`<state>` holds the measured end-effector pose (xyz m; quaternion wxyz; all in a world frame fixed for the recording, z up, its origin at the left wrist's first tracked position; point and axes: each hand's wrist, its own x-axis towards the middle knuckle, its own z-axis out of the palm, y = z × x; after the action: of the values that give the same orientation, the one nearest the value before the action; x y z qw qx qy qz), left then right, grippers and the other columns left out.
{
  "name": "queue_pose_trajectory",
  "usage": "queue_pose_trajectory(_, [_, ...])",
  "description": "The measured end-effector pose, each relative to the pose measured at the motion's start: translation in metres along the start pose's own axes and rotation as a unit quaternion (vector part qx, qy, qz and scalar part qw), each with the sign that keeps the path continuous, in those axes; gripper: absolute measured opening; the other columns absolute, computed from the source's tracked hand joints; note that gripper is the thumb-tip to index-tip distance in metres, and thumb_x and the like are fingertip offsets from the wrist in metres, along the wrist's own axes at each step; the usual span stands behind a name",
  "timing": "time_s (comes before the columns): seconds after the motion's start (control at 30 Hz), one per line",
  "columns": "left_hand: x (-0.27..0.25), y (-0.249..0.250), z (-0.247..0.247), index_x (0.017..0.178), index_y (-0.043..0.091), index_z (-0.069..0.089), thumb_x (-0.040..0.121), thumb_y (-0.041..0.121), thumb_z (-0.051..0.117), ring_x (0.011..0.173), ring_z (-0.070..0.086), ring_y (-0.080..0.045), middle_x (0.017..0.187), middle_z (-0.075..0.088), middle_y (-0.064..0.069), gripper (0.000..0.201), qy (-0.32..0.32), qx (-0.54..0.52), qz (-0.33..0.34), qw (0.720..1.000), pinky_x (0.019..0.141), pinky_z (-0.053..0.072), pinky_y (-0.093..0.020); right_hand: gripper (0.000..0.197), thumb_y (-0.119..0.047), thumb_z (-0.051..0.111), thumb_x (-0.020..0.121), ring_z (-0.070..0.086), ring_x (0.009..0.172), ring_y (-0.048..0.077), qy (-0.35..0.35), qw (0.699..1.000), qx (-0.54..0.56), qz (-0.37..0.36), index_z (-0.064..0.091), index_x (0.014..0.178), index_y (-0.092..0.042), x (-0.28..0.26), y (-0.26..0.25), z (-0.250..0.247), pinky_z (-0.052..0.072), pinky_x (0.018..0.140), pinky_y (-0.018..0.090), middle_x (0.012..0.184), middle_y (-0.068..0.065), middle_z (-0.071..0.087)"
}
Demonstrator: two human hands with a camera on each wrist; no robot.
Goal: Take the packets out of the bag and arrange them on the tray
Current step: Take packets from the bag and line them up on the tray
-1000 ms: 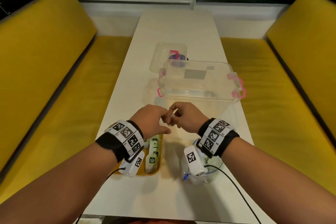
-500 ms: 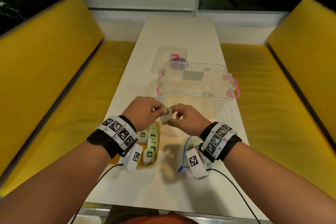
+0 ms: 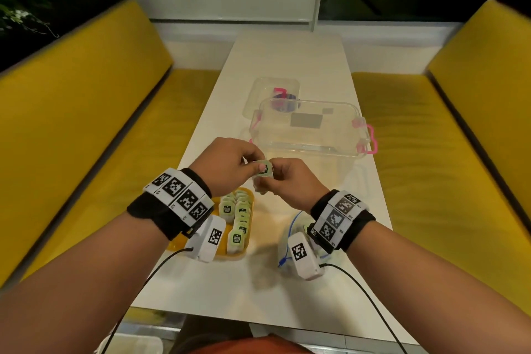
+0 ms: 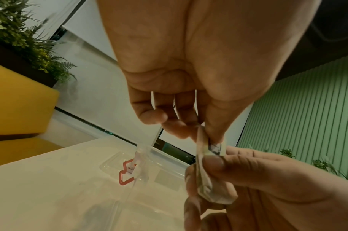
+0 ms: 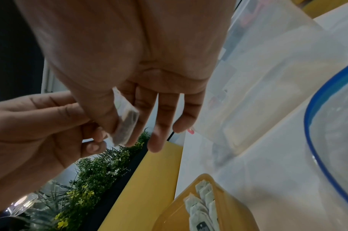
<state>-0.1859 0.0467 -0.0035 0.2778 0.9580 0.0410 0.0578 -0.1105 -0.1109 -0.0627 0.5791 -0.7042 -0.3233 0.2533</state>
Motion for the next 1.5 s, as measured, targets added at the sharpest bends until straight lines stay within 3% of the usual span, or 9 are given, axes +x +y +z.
queue_pose_trajectory(0.23, [-0.005,0.003,-0.012,0.093,0.029,0.074,0.087,0.032,0.068,0.075,0.059,-0.004,0.085,0.067,0.014,0.008,-0.005,0.027,-0.008,1.000,0.063,0.038,-0.014,0.013,-0.019,0.063,0.095,0.072,0.082,0.017,-0.001,1.000,0.014,0.023,0.072,0.094,-0.011,0.005,0.000,0.010,0.049,0.062,0.023,0.092,0.006,0.076])
queue_pose_trajectory(0.43, [-0.008,-0.006,-0.019,0.088,0.029,0.070,0.086,0.039,0.068,0.069,0.056,-0.004,0.074,0.064,0.013,0.011,-0.015,0.102,-0.021,0.994,0.058,0.035,-0.018,0.019,-0.019,0.070,0.089,0.071,0.072,0.020,-0.041,0.998,-0.010,0.049,0.072,0.095,-0.001,0.007,0.003,0.020,0.047,0.056,0.024,0.092,0.013,0.076])
queue_pose_trajectory(0.57, [-0.011,-0.019,-0.021,0.086,0.026,0.066,0.086,0.038,0.069,0.071,0.055,-0.009,0.075,0.063,0.010,0.012,-0.029,0.157,-0.062,0.985,0.059,0.038,-0.024,0.024,-0.027,0.076,0.084,0.069,0.067,0.020,-0.037,0.989,-0.095,0.105,0.068,0.097,-0.009,0.011,0.020,0.026,0.054,0.059,0.035,0.087,0.011,0.073])
queue_pose_trajectory(0.7, [-0.015,-0.045,-0.010,0.092,0.026,0.069,0.088,0.021,0.063,0.086,0.060,-0.017,0.095,0.068,0.004,0.009,-0.107,0.227,-0.108,0.962,0.068,0.041,-0.026,0.034,-0.033,0.072,0.086,0.068,0.062,0.018,-0.051,0.959,-0.209,0.185,0.054,0.107,-0.013,0.014,0.040,0.032,0.058,0.064,0.036,0.084,0.007,0.069])
queue_pose_trajectory(0.8, [-0.016,-0.065,0.010,0.089,0.026,0.071,0.085,0.014,0.064,0.087,0.063,-0.016,0.094,0.069,0.007,0.014,-0.197,0.263,-0.134,0.935,0.068,0.043,-0.025,0.043,-0.036,0.070,0.087,0.071,0.065,0.022,-0.067,0.943,-0.207,0.252,0.045,0.116,-0.015,0.016,0.050,0.040,0.061,0.069,0.036,0.093,0.009,0.069])
queue_pose_trajectory(0.97, [-0.012,-0.086,0.043,0.084,0.019,0.070,0.078,0.014,0.070,0.080,0.066,-0.020,0.088,0.071,0.000,0.008,-0.302,0.310,-0.154,0.888,0.074,0.056,-0.033,0.043,-0.013,0.062,0.089,0.071,0.064,0.025,-0.080,0.940,-0.188,0.273,0.042,0.126,-0.011,0.023,0.061,0.051,0.062,0.070,0.043,0.096,0.014,0.070])
queue_pose_trajectory(1.13, [0.003,-0.093,0.055,0.086,0.019,0.071,0.080,0.023,0.067,0.078,0.066,-0.022,0.086,0.070,-0.001,0.008,-0.239,0.309,-0.162,0.906,0.072,0.056,-0.032,0.039,-0.009,0.060,0.089,0.069,0.055,0.019,-0.087,0.944,-0.161,0.272,0.040,0.123,-0.011,0.024,0.060,0.053,0.062,0.066,0.037,0.082,0.015,0.072])
queue_pose_trajectory(1.33, [0.008,-0.099,0.061,0.089,0.018,0.070,0.080,0.022,0.068,0.077,0.066,-0.023,0.086,0.070,-0.002,0.010,-0.244,0.302,-0.168,0.906,0.072,0.056,-0.033,0.042,-0.009,0.061,0.089,0.070,0.061,0.026,-0.087,0.944,-0.147,0.284,0.040,0.124,-0.011,0.028,0.058,0.053,0.062,0.072,0.046,0.081,0.015,0.070])
queue_pose_trajectory(1.5, [0.009,-0.097,0.054,0.094,0.022,0.072,0.077,0.032,0.076,0.085,0.066,-0.021,0.094,0.070,0.000,0.020,-0.230,0.285,-0.168,0.915,0.076,0.056,-0.033,0.050,-0.015,0.056,0.091,0.071,0.067,0.027,-0.076,0.941,-0.164,0.286,0.037,0.137,-0.008,0.028,0.054,0.047,0.061,0.075,0.041,0.096,0.014,0.071])
